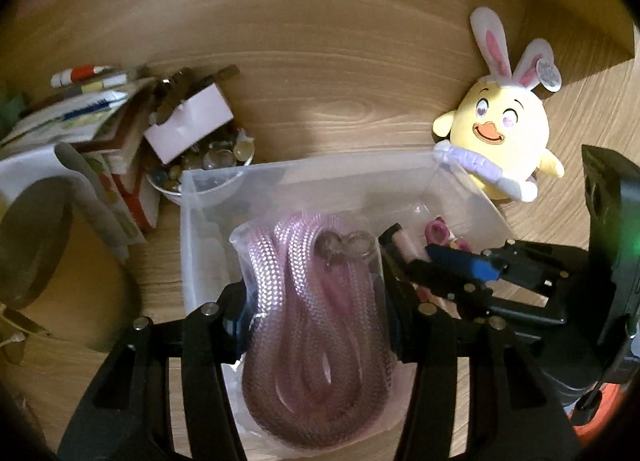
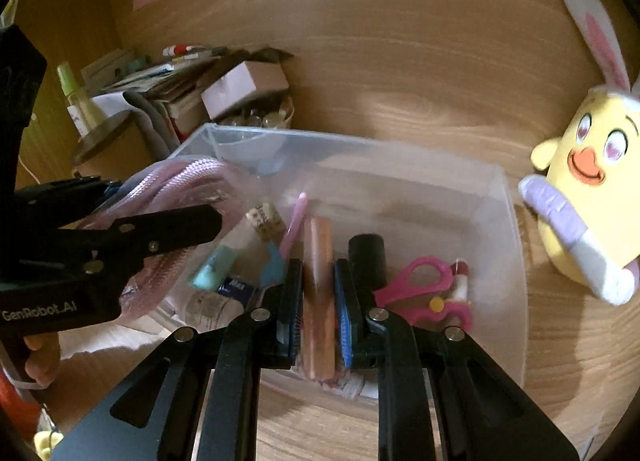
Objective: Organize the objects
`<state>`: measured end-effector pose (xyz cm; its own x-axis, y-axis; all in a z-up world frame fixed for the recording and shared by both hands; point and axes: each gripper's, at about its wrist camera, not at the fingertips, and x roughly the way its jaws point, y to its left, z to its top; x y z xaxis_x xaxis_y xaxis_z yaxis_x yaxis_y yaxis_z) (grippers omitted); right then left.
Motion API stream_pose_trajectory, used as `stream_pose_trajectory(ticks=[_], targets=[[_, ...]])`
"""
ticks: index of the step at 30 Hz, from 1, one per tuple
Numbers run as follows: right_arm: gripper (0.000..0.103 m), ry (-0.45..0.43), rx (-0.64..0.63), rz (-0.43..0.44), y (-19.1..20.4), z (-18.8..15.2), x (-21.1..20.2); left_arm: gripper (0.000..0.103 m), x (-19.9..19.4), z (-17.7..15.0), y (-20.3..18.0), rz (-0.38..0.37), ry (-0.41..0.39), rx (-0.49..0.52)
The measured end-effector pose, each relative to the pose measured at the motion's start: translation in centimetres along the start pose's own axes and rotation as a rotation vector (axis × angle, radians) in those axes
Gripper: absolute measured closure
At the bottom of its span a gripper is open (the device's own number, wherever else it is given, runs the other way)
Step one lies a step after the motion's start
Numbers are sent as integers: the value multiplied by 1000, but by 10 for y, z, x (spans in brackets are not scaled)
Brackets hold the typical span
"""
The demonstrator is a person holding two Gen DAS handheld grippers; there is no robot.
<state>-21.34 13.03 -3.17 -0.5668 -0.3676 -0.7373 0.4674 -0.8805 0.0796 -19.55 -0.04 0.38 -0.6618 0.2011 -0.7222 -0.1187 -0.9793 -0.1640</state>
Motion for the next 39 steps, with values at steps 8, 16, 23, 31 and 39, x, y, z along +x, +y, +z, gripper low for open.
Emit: stream_pose_trajectory(ticks=[8, 16, 23, 31, 39], targets=[[69, -38, 0, -16, 0, -2, -26, 47, -13, -3, -1, -12, -17, 2], [44, -137, -28, -74, 9, -10, -68, 28, -59, -12, -15, 30, -143, 60], [19, -201, -18, -83, 17, -28, -96, 5, -85, -34, -24, 109, -225, 92], [17, -204, -21, -114, 25, -55, -99, 2, -83, -62, -26, 103, -216, 84], [17, -201, -3, -108, 28, -77, -97, 2, -78, -83, -29, 96, -211, 62]])
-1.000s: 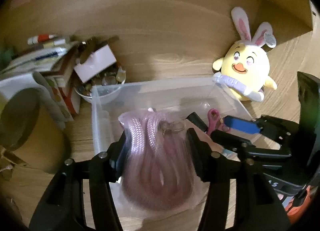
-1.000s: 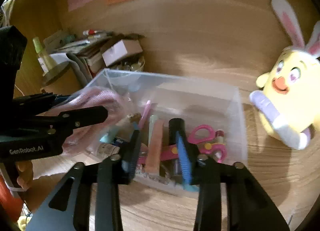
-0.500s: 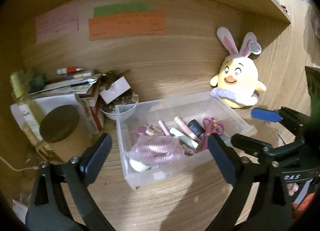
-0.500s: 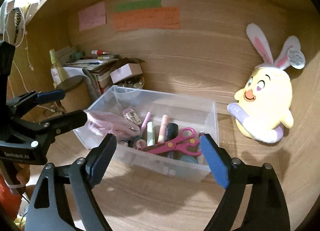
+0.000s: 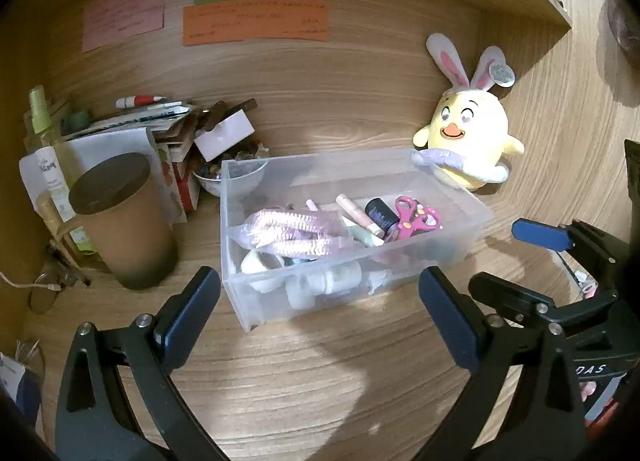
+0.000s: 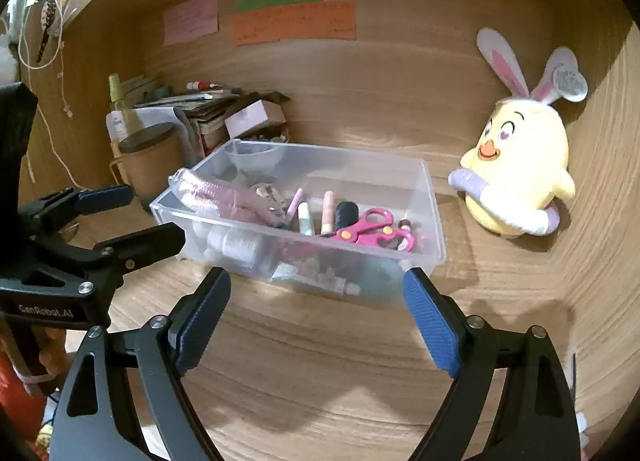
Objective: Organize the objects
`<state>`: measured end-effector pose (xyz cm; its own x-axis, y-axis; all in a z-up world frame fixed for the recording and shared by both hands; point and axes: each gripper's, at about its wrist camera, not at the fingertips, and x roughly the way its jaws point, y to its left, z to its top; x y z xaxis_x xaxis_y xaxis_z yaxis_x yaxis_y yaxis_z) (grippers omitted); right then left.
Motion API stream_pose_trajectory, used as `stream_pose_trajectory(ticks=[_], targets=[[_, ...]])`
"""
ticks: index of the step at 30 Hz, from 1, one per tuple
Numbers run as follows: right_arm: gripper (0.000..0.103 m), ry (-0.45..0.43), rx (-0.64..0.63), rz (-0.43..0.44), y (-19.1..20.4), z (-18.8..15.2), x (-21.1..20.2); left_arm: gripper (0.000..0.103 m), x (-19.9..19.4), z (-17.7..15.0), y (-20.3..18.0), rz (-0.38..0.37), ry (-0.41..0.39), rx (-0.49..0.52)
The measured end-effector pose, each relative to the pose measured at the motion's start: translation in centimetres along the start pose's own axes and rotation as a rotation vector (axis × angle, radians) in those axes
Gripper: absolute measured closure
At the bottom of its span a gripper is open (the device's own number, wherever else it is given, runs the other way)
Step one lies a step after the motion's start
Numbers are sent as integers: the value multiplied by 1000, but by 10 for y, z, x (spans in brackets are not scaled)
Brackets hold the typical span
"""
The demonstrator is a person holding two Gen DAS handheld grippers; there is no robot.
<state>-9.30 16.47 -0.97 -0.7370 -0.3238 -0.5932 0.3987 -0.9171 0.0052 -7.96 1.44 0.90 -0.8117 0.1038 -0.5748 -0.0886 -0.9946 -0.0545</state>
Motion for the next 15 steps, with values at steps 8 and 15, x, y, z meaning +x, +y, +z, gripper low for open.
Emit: stream_pose_trajectory(ticks=[8, 15], targets=[[17, 1, 18, 4, -4, -3, -1, 2, -6, -4, -3, -8, -11, 2], [17, -1, 25, 12, -6, -2, -2, 2, -6, -4, -4, -11, -13, -1]])
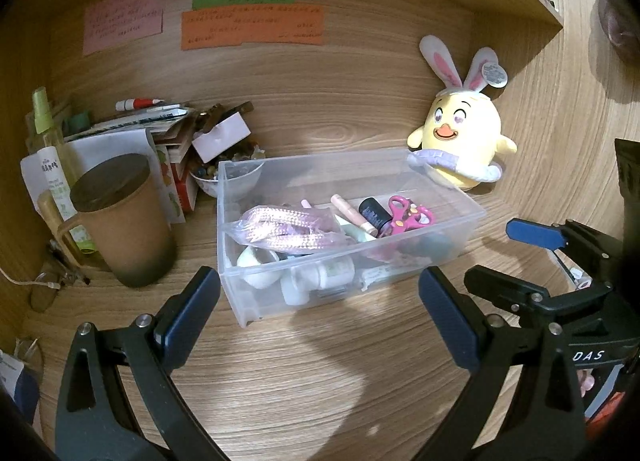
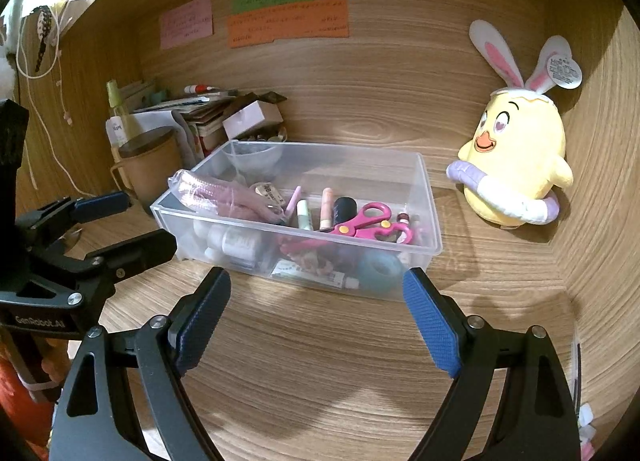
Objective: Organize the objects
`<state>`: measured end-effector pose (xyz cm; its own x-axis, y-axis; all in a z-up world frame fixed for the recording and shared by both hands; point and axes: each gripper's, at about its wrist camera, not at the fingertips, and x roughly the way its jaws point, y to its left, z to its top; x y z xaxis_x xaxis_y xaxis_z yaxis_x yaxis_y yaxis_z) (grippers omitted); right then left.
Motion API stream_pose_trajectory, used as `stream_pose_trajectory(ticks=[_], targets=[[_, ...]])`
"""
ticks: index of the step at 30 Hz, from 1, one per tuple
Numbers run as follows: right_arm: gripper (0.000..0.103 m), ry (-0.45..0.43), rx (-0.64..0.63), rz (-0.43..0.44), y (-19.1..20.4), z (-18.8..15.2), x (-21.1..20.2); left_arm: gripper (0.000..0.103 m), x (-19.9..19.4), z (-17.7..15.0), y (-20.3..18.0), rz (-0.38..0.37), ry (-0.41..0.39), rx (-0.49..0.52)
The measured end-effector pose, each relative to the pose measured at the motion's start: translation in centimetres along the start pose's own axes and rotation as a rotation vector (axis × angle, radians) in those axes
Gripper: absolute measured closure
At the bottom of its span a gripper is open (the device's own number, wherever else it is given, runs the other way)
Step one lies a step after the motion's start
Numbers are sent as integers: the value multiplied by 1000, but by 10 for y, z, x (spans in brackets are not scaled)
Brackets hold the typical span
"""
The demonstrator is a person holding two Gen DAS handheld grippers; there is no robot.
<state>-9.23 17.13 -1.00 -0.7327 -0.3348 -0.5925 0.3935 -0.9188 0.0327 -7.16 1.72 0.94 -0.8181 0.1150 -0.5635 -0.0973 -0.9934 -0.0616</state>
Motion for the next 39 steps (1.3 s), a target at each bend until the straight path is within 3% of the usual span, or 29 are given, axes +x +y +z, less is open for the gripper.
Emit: stream_pose_trajectory(ticks=[39], targets=[[16, 14, 42, 36, -5, -3, -1, 2, 2, 3, -8, -15, 14, 2]])
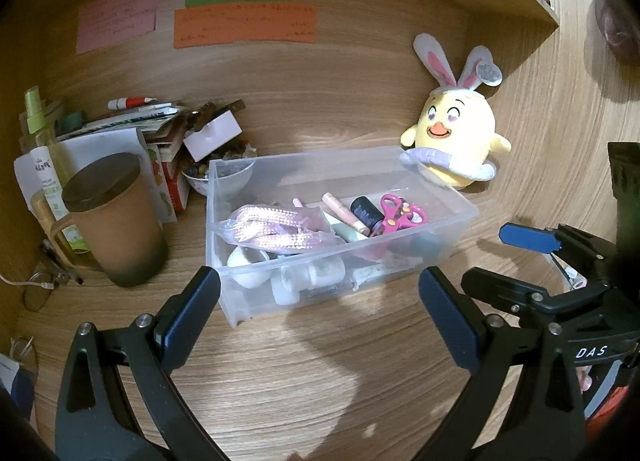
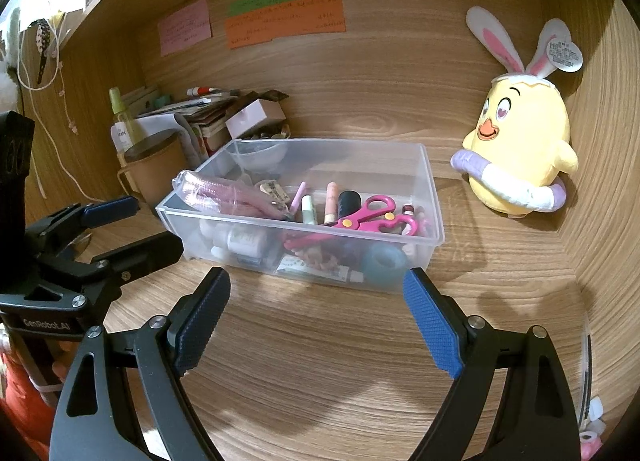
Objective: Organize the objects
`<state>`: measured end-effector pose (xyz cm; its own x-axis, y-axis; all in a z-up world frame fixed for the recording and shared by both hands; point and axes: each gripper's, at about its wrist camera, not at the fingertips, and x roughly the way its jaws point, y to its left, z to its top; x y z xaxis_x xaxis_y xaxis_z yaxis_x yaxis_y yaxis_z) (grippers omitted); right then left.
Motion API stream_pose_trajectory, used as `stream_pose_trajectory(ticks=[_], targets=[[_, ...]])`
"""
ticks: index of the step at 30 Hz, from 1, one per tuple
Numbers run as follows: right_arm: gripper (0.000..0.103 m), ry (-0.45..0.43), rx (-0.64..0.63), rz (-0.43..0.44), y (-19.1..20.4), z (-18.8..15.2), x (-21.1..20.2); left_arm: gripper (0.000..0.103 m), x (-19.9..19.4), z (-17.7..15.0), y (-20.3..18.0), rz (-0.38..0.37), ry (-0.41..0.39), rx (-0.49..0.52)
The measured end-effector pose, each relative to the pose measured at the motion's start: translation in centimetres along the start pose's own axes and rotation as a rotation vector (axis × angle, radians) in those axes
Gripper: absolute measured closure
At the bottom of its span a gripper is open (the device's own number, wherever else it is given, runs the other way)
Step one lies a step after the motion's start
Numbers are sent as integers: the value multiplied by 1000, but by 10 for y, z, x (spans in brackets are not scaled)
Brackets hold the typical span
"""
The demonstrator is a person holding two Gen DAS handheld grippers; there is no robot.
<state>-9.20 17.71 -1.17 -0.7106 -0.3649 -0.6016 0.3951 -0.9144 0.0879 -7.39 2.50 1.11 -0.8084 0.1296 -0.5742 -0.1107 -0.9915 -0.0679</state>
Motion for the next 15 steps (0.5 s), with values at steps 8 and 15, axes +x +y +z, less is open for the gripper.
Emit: stream_pose_trajectory(ticks=[8, 15], targets=[[16, 6, 8, 0, -5, -1, 2, 2, 4, -2, -4, -23, 25, 4], [16, 19, 17, 2, -7, -3, 6, 2, 4, -3, -4, -42, 24, 4]])
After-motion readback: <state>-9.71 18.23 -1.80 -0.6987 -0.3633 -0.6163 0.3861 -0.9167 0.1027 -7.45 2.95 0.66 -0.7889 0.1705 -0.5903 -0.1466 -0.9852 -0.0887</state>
